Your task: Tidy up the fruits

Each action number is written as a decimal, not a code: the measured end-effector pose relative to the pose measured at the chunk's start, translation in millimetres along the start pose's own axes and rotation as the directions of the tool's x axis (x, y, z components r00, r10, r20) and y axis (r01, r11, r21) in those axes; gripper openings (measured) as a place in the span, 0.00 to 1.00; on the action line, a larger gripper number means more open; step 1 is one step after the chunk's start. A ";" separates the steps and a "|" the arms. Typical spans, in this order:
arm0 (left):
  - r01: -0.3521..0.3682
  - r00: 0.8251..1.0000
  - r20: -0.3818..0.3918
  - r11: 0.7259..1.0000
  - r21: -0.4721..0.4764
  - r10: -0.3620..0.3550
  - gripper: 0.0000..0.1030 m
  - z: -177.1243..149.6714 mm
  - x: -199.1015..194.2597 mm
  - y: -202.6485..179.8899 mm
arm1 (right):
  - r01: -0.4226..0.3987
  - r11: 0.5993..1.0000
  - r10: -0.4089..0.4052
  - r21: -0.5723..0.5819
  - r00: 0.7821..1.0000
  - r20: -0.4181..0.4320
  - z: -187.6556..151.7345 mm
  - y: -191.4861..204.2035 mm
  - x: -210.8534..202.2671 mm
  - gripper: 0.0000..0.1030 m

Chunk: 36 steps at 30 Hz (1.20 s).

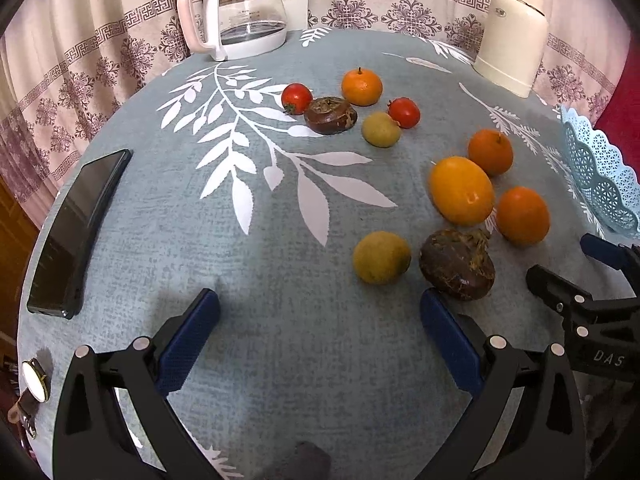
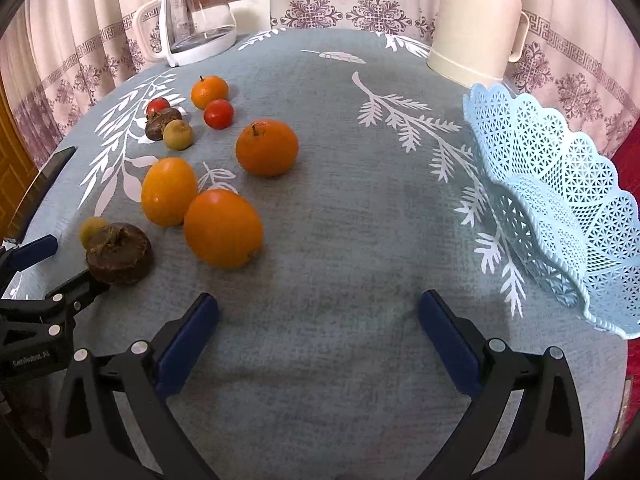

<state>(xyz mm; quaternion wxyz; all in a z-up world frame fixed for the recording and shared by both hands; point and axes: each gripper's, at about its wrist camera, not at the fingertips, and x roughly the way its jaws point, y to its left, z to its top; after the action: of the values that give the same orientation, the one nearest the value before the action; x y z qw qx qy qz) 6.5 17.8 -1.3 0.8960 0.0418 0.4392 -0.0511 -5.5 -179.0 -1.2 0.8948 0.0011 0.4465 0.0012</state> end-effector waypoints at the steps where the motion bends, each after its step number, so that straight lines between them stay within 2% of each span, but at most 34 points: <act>1: 0.001 1.000 0.000 1.000 -0.001 -0.001 0.98 0.6 0.3 0.2 | 0.000 1.000 0.000 0.000 1.000 0.000 0.0 -0.2 -0.1 0.95; 36: 0.000 1.000 0.000 1.000 0.000 0.000 0.98 0.7 0.1 -0.1 | 0.001 1.000 -0.001 -0.002 1.000 -0.003 0.5 -0.6 0.1 0.95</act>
<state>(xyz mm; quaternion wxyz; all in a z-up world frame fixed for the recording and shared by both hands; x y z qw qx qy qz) 7.0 17.6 -0.9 0.8961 0.0416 0.4390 -0.0513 -5.1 -179.6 -1.0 0.8941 0.0002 0.4478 0.0012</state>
